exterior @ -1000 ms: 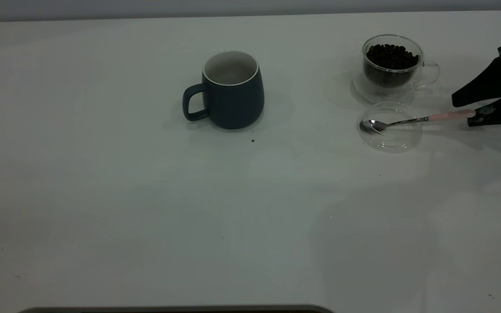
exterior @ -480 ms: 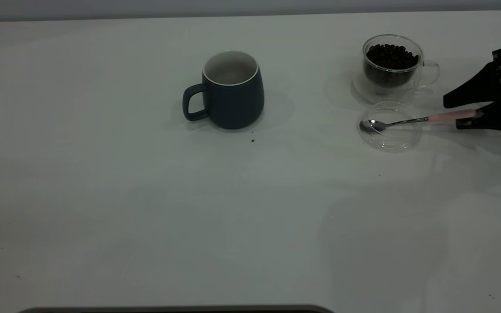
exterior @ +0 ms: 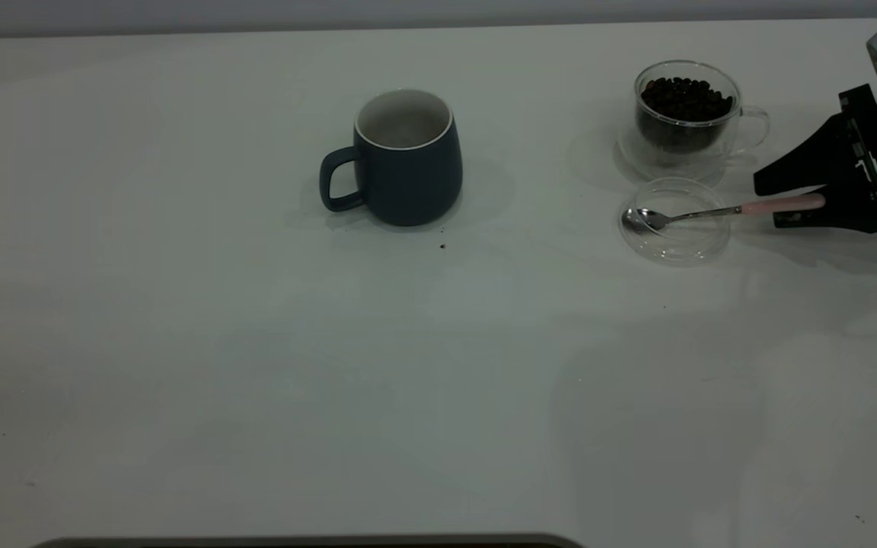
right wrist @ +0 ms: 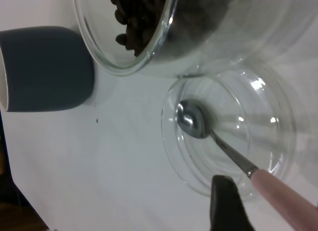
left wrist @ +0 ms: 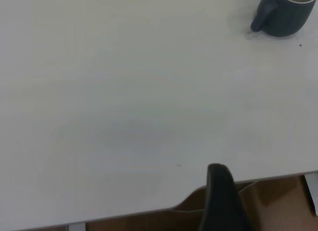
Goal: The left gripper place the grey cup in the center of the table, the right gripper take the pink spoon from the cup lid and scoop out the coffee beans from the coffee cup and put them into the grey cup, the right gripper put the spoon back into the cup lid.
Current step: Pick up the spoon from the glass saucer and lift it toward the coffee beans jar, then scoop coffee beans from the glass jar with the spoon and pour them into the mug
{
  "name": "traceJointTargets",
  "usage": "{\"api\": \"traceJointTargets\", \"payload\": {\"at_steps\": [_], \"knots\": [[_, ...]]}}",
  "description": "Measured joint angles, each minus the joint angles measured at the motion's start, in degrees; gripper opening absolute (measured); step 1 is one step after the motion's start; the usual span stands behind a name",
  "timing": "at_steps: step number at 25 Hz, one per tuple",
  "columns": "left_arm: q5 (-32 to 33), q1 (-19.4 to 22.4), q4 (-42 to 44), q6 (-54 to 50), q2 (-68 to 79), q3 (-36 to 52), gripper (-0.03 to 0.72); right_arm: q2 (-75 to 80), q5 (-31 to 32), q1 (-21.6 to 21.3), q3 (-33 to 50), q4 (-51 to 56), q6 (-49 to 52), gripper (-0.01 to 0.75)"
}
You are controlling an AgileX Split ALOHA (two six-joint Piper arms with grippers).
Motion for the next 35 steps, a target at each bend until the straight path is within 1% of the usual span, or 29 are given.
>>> {"api": "traceJointTargets", "payload": {"at_steps": [2,4,7,9,17,21,23,25,29,30,31,34,35], "knots": [[0.0,0.0,0.0,0.0,0.0,0.0,0.516,0.0,0.0,0.0,0.0,-0.8,-0.1,0.419],[0.0,0.0,0.0,-0.1,0.0,0.0,0.516,0.0,0.0,0.0,0.0,-1.1,-0.1,0.355],[0.0,0.0,0.0,-0.1,0.0,0.0,0.516,0.0,0.4,-0.1,0.0,-1.2,-0.1,0.190],[0.0,0.0,0.0,-0.1,0.0,0.0,0.516,0.0,3.1,-0.6,0.0,-0.9,-0.1,0.098],[0.0,0.0,0.0,-0.1,0.0,0.0,0.516,-4.0,3.8,-2.2,-0.1,-4.3,0.0,0.099],[0.0,0.0,0.0,-0.1,0.0,0.0,0.516,-8.8,8.4,-3.1,-0.1,-5.2,0.1,0.099],[0.0,0.0,0.0,-0.1,0.0,0.0,0.516,-11.4,9.6,-3.1,-0.1,-5.3,0.1,0.099],[0.0,0.0,0.0,-0.1,0.0,0.0,0.516,-13.8,9.9,-2.7,-0.1,-4.0,-0.1,0.099],[0.0,0.0,0.0,-0.1,0.0,0.0,0.516,-16.7,10.3,-1.2,-0.1,3.9,-4.3,0.099],[0.0,0.0,0.0,-0.1,0.0,0.0,0.516,-16.7,9.3,-0.8,-0.1,5.4,-5.3,0.099],[0.0,0.0,0.0,-0.1,0.0,0.0,0.516,-16.7,7.1,-0.6,0.0,6.0,-5.9,0.099],[0.0,0.0,0.0,-0.1,0.0,0.0,0.516,-16.7,0.4,-0.5,0.1,5.1,-6.1,0.099],[0.0,0.0,0.0,-0.1,0.0,0.0,0.516,-16.7,-0.8,-0.5,0.1,4.4,-6.1,0.099]]}}
